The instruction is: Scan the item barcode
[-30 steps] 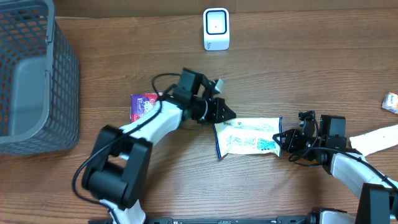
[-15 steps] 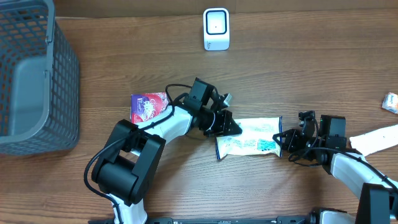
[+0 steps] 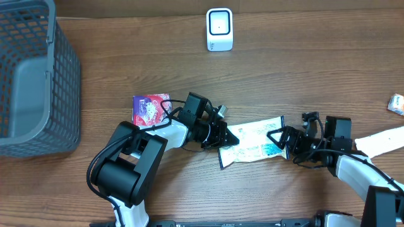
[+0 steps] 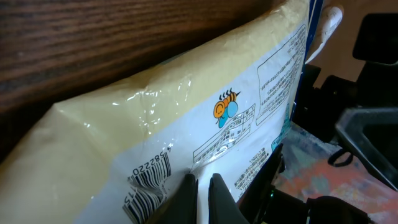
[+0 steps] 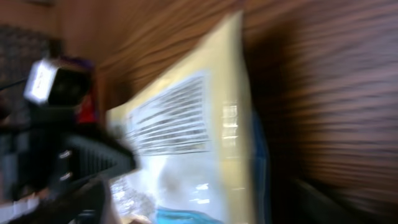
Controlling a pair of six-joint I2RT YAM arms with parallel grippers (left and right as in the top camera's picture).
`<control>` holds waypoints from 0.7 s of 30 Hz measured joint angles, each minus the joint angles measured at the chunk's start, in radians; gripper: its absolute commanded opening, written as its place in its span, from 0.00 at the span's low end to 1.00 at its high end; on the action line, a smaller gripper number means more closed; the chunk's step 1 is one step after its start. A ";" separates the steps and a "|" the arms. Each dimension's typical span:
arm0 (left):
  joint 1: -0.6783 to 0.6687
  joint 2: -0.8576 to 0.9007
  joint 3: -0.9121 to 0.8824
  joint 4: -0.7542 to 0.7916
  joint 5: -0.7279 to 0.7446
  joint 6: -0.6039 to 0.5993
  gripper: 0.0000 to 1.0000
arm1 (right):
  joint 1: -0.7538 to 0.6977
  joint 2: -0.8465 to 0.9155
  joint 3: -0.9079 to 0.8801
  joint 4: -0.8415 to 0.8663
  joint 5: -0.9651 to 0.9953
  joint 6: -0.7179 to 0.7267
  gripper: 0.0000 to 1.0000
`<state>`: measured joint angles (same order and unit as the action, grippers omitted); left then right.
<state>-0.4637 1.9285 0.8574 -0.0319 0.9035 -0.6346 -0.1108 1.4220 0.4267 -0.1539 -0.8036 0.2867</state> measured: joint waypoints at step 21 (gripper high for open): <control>0.002 0.000 -0.001 0.003 -0.001 -0.003 0.04 | -0.008 0.338 0.036 0.159 -0.248 0.045 0.35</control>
<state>-0.4618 1.9285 0.8566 -0.0288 0.9024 -0.6380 -0.1192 1.7599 0.4629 0.0051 -1.0519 0.3321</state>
